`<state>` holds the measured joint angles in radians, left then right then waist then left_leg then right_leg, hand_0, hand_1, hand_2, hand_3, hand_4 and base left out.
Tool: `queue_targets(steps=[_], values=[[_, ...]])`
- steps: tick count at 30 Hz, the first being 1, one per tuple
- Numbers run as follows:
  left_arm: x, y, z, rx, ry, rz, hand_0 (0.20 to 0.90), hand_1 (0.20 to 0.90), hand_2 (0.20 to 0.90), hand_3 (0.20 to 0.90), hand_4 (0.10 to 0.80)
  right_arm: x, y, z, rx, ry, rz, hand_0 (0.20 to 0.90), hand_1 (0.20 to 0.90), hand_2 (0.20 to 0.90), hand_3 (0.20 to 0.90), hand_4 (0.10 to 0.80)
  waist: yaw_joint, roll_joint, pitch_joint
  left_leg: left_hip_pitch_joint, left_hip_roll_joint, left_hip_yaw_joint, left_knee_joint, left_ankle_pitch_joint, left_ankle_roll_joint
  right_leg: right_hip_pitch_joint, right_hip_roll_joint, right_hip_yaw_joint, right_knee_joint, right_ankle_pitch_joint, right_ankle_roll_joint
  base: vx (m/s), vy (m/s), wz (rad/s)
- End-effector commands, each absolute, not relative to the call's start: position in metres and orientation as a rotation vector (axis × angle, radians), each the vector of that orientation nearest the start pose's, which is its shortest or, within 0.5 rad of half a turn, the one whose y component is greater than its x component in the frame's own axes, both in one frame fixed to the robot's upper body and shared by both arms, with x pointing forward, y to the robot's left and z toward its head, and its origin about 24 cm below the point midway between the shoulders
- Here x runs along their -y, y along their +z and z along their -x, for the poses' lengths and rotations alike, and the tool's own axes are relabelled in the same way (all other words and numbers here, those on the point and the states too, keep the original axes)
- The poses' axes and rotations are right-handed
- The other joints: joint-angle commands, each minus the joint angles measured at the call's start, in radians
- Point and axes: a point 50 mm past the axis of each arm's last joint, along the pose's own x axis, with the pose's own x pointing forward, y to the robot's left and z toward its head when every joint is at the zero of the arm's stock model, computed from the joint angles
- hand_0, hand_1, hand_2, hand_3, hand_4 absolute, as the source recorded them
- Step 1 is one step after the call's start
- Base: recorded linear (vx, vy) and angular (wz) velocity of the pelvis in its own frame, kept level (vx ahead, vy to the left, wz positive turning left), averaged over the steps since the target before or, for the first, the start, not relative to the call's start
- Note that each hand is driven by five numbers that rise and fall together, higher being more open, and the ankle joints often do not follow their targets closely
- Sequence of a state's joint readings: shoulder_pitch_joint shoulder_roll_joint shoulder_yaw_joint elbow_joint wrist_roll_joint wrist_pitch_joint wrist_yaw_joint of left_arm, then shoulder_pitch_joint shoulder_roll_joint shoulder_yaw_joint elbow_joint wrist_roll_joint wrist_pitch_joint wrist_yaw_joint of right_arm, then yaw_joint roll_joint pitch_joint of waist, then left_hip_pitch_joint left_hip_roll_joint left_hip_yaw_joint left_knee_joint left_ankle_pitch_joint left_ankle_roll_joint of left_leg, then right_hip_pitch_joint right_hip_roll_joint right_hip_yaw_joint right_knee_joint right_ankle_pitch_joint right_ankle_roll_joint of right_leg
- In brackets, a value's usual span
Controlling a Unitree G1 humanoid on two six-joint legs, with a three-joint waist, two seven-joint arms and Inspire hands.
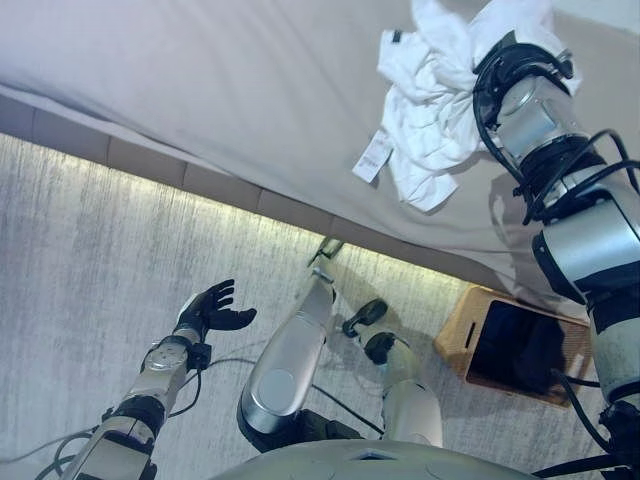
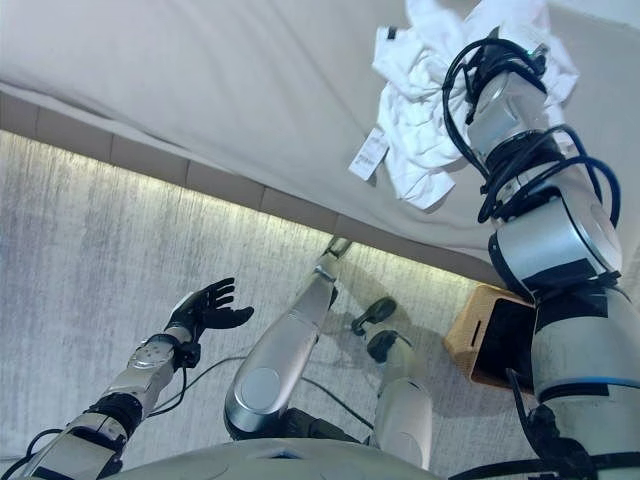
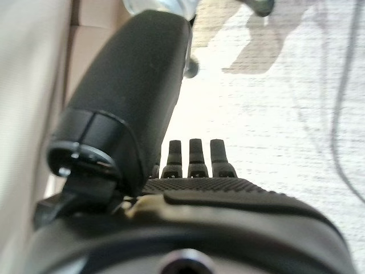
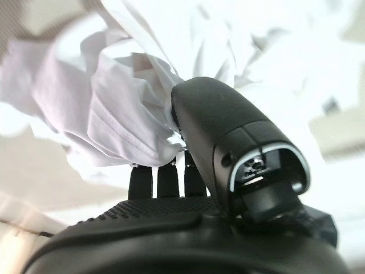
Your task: Pick up the clothes from the bed and place them into the basket
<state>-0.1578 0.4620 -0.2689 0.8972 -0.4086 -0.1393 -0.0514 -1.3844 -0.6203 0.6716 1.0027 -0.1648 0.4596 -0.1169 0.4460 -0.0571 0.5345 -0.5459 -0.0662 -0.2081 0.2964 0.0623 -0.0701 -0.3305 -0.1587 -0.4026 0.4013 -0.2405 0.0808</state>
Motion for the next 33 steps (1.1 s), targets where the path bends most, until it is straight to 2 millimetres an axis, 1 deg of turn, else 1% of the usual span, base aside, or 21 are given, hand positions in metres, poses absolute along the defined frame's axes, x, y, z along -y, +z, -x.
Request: queue_targets(steps=[1, 2, 3, 4, 5, 8, 11, 12, 15, 16, 20, 24, 26, 28, 30, 33], values=[[-0.295, -0.086, -0.189, -0.723, 0.133, -0.248, 0.900, 0.900, 0.900, 0.900, 0.800, 0.247, 0.358, -0.388, 0.261, -0.710, 1.168, 0.300, 0.300, 0.300, 0.200, 0.100, -0.028, -0.078, -0.019, 0.163, 0.018, 0.017, -0.090, -0.091, 0.099, 0.100, 0.040, 0.010, -0.104, 0.178, -0.006, 0.019, -0.128, -0.24], [-0.296, -0.090, -0.182, -0.752, 0.132, -0.273, 0.900, 0.900, 0.900, 0.900, 0.800, 0.248, 0.376, -0.376, 0.381, -0.773, 1.150, 0.300, 0.300, 0.300, 0.200, 0.100, -0.052, -0.095, -0.056, 0.218, 0.029, 0.034, -0.126, -0.094, 0.094, 0.148, 0.054, 0.029, -0.150, 0.179, -0.005, 0.044, -0.095, -0.19], [-0.295, -0.093, -0.178, -0.767, 0.126, -0.285, 0.900, 0.900, 0.900, 0.900, 0.800, 0.250, 0.382, -0.370, 0.436, -0.802, 1.144, 0.300, 0.300, 0.300, 0.200, 0.100, -0.065, -0.100, -0.075, 0.247, 0.035, 0.042, -0.143, -0.095, 0.091, 0.171, 0.061, 0.039, -0.171, 0.181, -0.004, -0.023, -0.069, -0.21], [-0.294, -0.096, -0.173, -0.788, 0.120, -0.297, 0.900, 0.900, 0.900, 0.900, 0.800, 0.254, 0.389, -0.362, 0.485, -0.837, 1.145, 0.300, 0.300, 0.300, 0.200, 0.100, -0.083, -0.105, -0.101, 0.270, 0.034, 0.052, -0.167, -0.069, 0.092, 0.194, 0.065, 0.039, -0.208, 0.204, -0.008, -0.008, 0.003, -0.23], [-0.292, -0.101, -0.167, -0.822, 0.115, -0.303, 0.900, 0.900, 0.900, 0.900, 0.800, 0.257, 0.397, -0.351, 0.547, -0.858, 1.141, 0.300, 0.300, 0.300, 0.200, 0.100, -0.106, -0.108, -0.137, 0.317, 0.040, 0.067, -0.198, -0.069, 0.088, 0.234, 0.075, 0.052, -0.244, 0.204, -0.007, -0.008, 0.028, -0.19], [-0.286, -0.113, -0.151, -0.899, 0.084, -0.327, 0.900, 0.900, 0.900, 0.900, 0.800, 0.267, 0.413, -0.327, 0.649, -0.917, 1.140, 0.300, 0.300, 0.300, 0.200, 0.100, -0.157, -0.106, -0.225, 0.407, 0.051, 0.101, -0.263, -0.057, 0.080, 0.303, 0.089, 0.083, -0.303, 0.211, -0.007, 0.076, 0.014, -0.29], [-0.280, -0.123, -0.141, -0.972, 0.055, -0.347, 0.900, 0.900, 0.900, 0.900, 0.800, 0.280, 0.423, -0.306, 0.697, -0.954, 1.143, 0.300, 0.300, 0.300, 0.200, 0.100, -0.213, -0.099, -0.320, 0.486, 0.062, 0.137, -0.346, -0.032, 0.068, 0.356, 0.100, 0.117, -0.356, 0.220, -0.006, 0.076, -0.020, -0.39], [-0.278, -0.125, -0.139, -0.988, 0.043, -0.350, 0.900, 0.900, 0.900, 0.900, 0.800, 0.286, 0.427, -0.299, 0.714, -0.976, 1.144, 0.300, 0.300, 0.300, 0.200, 0.100, -0.234, -0.094, -0.351, 0.504, 0.064, 0.151, -0.368, -0.023, 0.061, 0.373, 0.106, 0.128, -0.375, 0.224, -0.005, 0.031, -0.019, -0.20], [-0.270, -0.129, -0.141, -1.009, 0.026, -0.337, 0.900, 0.900, 0.900, 0.900, 0.800, 0.293, 0.433, -0.285, 0.743, -1.009, 1.134, 0.300, 0.300, 0.300, 0.200, 0.100, -0.275, -0.085, -0.404, 0.520, 0.064, 0.179, -0.384, -0.016, 0.049, 0.393, 0.113, 0.147, -0.412, 0.234, -0.009, -0.029, -0.020, -0.22], [-0.264, -0.131, -0.143, -1.013, 0.006, -0.334, 0.900, 0.900, 0.900, 0.900, 0.800, 0.299, 0.435, -0.280, 0.757, -1.034, 1.128, 0.300, 0.300, 0.300, 0.200, 0.100, -0.297, -0.078, -0.426, 0.532, 0.063, 0.188, -0.384, -0.019, 0.045, 0.399, 0.116, 0.157, -0.426, 0.237, -0.013, -0.050, -0.005, -0.29], [-0.252, -0.137, -0.140, -1.030, -0.014, -0.316, 0.900, 0.900, 0.900, 0.900, 0.800, 0.307, 0.438, -0.266, 0.796, -1.059, 1.100, 0.300, 0.300, 0.300, 0.200, 0.100, -0.353, -0.059, -0.463, 0.573, 0.064, 0.225, -0.384, -0.041, 0.047, 0.405, 0.117, 0.197, -0.445, 0.246, -0.018, -0.078, -0.011, -0.33], [-0.249, -0.140, -0.138, -1.072, -0.018, -0.320, 0.900, 0.900, 0.900, 0.900, 0.800, 0.316, 0.431, -0.259, 0.792, -1.063, 1.080, 0.300, 0.300, 0.300, 0.200, 0.100, -0.404, -0.042, -0.485, 0.602, 0.073, 0.263, -0.384, -0.057, 0.047, 0.412, 0.124, 0.232, -0.443, 0.239, -0.026, -0.064, -0.042, -0.39], [-0.250, -0.141, -0.137, -1.088, -0.019, -0.327, 0.900, 0.900, 0.900, 0.900, 0.800, 0.320, 0.427, -0.259, 0.774, -1.045, 1.052, 0.300, 0.300, 0.300, 0.200, 0.100, -0.419, -0.042, -0.491, 0.610, 0.076, 0.276, -0.384, -0.062, 0.045, 0.416, 0.127, 0.242, -0.451, 0.242, -0.026, -0.055, -0.056, -0.38], [-0.249, -0.143, -0.135, -1.108, -0.028, -0.331, 0.900, 0.900, 0.900, 0.900, 0.800, 0.324, 0.420, -0.261, 0.762, -0.988, 0.996, 0.300, 0.300, 0.300, 0.200, 0.100, -0.436, -0.038, -0.497, 0.621, 0.081, 0.295, -0.384, -0.068, 0.042, 0.421, 0.129, 0.247, -0.462, 0.245, -0.027, -0.053, -0.048, -0.34], [-0.246, -0.144, -0.133, -1.119, -0.034, -0.325, 0.900, 0.900, 0.900, 0.900, 0.800, 0.322, 0.417, -0.264, 0.788, -0.916, 0.959, 0.300, 0.300, 0.300, 0.200, 0.100, -0.444, -0.037, -0.502, 0.633, 0.088, 0.310, -0.384, -0.073, 0.038, 0.431, 0.129, 0.245, -0.468, 0.244, -0.029, -0.035, -0.035, -0.25], [-0.245, -0.146, -0.130, -1.127, -0.044, -0.330, 0.900, 0.900, 0.900, 0.900, 0.800, 0.320, 0.414, -0.267, 0.768, -0.854, 0.956, 0.300, 0.300, 0.300, 0.200, 0.100, -0.445, -0.038, -0.504, 0.638, 0.091, 0.315, -0.384, -0.073, 0.036, 0.436, 0.128, 0.243, -0.470, 0.243, -0.031, -0.017, -0.015, -0.24]])
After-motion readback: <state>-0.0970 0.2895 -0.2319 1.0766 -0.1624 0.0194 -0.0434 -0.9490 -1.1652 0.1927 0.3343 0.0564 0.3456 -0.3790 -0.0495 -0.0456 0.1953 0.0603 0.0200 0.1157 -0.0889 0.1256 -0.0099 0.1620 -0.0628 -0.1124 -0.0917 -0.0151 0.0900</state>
